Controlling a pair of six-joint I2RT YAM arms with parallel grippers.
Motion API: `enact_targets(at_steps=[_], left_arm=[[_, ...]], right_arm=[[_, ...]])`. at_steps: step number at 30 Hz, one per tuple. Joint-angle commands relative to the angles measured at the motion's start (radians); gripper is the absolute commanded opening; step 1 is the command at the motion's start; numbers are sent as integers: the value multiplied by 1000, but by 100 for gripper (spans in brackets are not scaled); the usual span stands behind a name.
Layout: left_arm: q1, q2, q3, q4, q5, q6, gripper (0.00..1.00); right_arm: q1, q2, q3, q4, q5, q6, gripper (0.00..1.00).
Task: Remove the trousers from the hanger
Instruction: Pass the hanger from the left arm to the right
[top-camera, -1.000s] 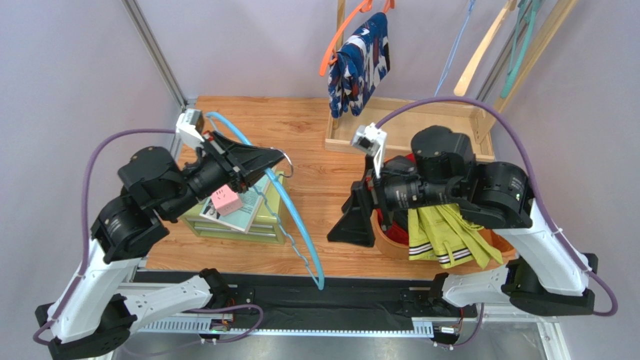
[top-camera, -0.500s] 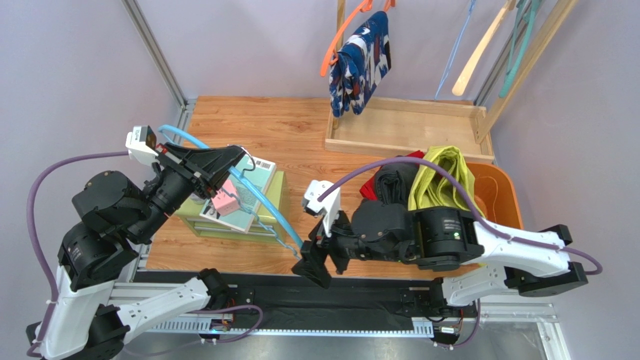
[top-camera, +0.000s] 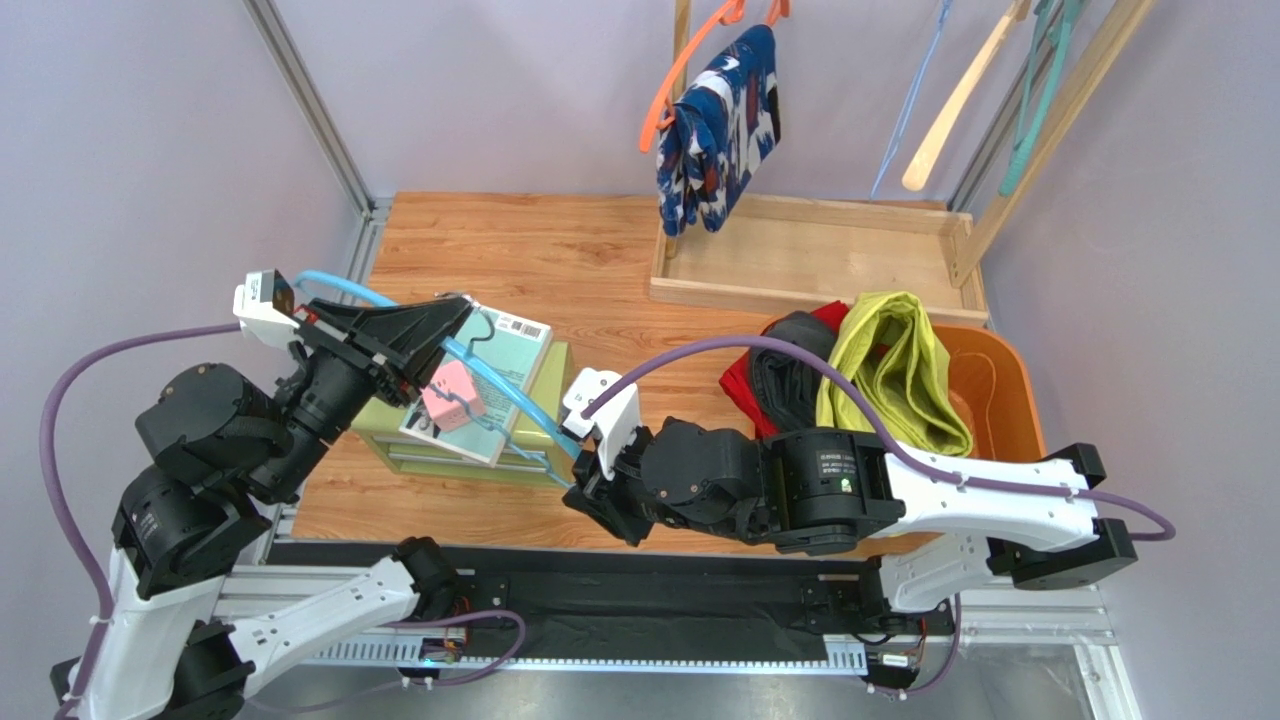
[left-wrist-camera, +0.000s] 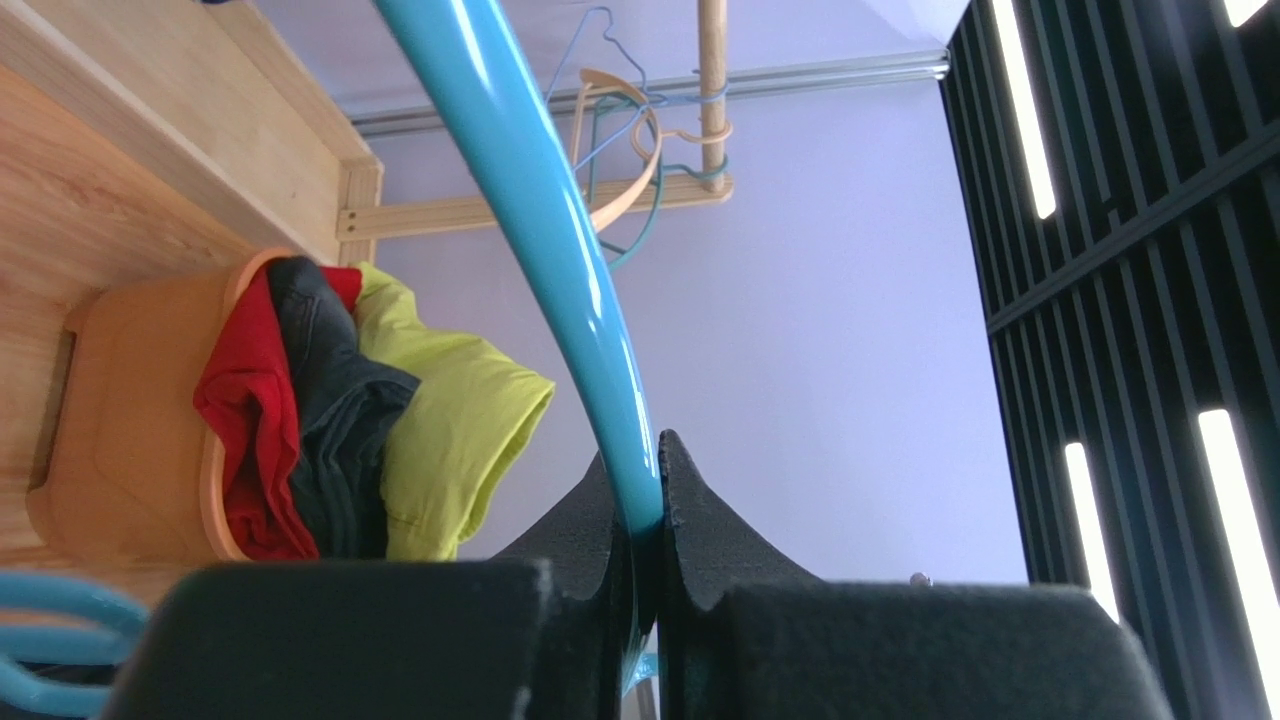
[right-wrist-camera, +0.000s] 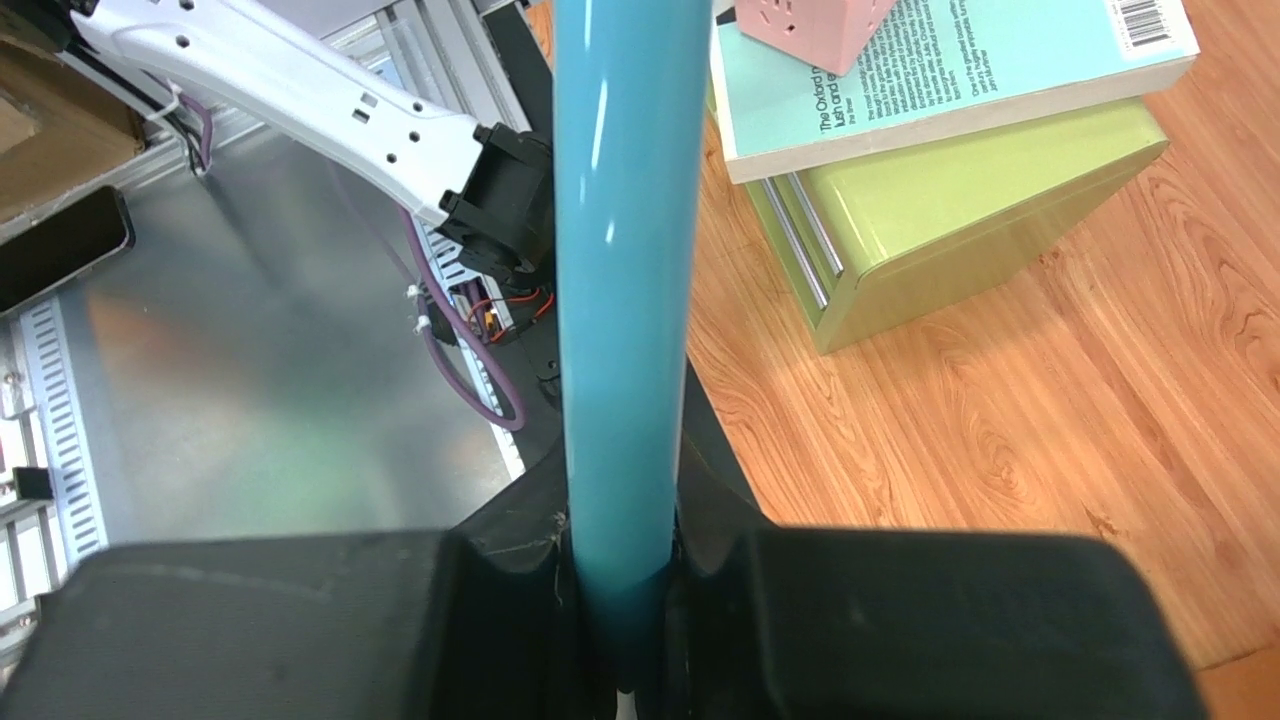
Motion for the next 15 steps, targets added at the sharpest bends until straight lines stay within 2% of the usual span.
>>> enact_targets(at_steps=[1,4,7,11,15], left_arm=[[-5,-49,-46,75,23,31,33],[-5,-75,-74,80,11,54,55],[-4,-83,-82,114,29,109,62],[-4,-78,-85,147,72,169,64],[-5,-77,-60,141,98,238,65]], right_arm=[[0,-13,29,43,60,47,0],[0,-51,-2,46,76,91,0],[-3,-68,1,13,86,127,0],[-7,-73,35,-87,140,215,0],[-99,-111,48,-198,155,349,0]])
